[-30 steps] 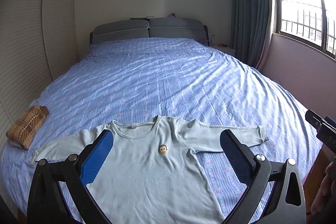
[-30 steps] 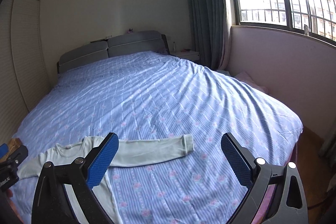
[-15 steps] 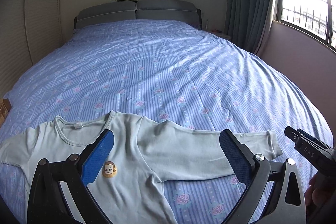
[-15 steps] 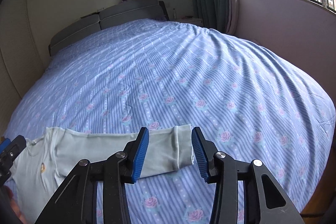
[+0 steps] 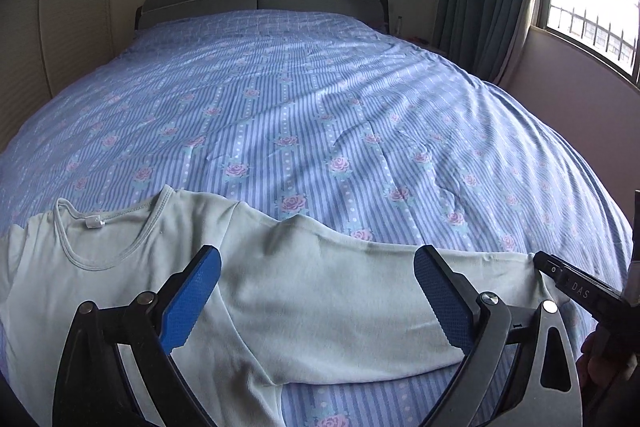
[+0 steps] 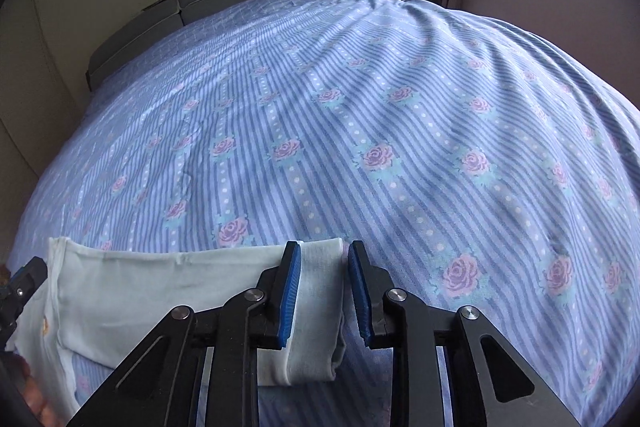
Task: Fold small clothes
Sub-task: 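Lower the right gripper onto the nearest sleeve cuff and close on it, then carry the sleeve across the shirt front with the right gripper and release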
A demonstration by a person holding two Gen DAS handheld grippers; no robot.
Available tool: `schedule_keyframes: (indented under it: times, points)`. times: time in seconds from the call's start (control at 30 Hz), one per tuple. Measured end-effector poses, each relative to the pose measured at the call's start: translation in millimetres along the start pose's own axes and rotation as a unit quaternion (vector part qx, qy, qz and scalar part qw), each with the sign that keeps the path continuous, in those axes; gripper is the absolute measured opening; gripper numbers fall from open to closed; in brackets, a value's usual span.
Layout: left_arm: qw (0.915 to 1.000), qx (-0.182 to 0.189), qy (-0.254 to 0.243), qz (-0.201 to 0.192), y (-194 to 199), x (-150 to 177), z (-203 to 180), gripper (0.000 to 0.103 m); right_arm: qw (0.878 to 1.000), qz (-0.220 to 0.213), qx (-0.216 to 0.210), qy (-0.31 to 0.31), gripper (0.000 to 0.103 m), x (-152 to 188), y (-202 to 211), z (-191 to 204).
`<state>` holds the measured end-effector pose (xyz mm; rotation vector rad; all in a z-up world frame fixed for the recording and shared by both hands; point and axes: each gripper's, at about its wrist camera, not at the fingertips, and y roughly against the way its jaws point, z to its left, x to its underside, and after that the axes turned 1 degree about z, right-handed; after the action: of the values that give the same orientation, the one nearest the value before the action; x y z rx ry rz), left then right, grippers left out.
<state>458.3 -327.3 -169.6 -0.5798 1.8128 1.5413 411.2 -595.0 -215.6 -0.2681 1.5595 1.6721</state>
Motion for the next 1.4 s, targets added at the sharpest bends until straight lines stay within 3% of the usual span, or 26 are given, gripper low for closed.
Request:
schedule_keyframes:
  times: [0.03, 0.13, 0.33, 0.53, 0.73, 0.97, 1.2, 1.4]
  points:
    - [1.0, 0.0, -0.001, 0.0, -1, 0, 0, 0.099, 1.0, 0.004, -0.006, -0.001, 0.026, 0, -3, -1]
    - [1.0, -0.002, -0.004, 0.001, 0, -1, 1, 0.099, 1.0, 0.008, -0.025, -0.008, 0.01, 1, -3, -1]
    - [0.9999, -0.006, 0.0, -0.008, 23, -7, 19, 0.099, 1.0, -0.022, -0.017, 0.003, 0.009, -4, 22, 15]
    - [0.9993, -0.016, 0.02, -0.025, 66, -20, 63, 0.099, 0.998, -0.055, -0.035, 0.01, 0.009, -17, 76, 48]
    - [0.9975, -0.038, 0.043, -0.041, 114, -23, 129, 0.099, 0.994, -0.067, -0.064, 0.048, 0.009, -21, 118, 123]
    - [0.9934, -0.07, 0.081, -0.041, 152, -13, 222, 0.099, 0.988, -0.067, -0.108, 0.091, 0.009, -10, 131, 232]
    - [0.9882, -0.106, 0.103, -0.039, 177, 4, 301, 0.099, 0.978, -0.056, -0.156, 0.127, 0.009, 14, 124, 336]
    - [0.9828, -0.129, 0.129, -0.026, 176, 21, 356, 0.099, 0.972, -0.008, -0.174, 0.161, 0.008, 54, 82, 405]
